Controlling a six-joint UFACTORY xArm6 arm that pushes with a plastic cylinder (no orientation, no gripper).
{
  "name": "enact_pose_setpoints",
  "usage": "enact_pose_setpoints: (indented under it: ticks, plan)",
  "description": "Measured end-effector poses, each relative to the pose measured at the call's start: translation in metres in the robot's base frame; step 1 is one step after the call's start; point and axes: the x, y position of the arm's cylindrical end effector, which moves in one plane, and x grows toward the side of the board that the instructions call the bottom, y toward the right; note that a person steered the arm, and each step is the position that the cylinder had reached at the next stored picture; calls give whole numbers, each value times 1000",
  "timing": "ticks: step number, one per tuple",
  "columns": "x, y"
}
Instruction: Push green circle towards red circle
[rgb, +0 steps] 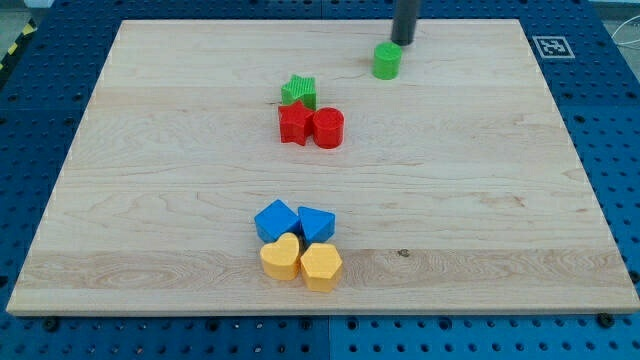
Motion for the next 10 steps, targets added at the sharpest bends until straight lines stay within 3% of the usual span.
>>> enact_pose_setpoints:
  ticks: [2,5,10]
  plan:
    - [37,-37]
    - [46,-73]
    - [93,-87]
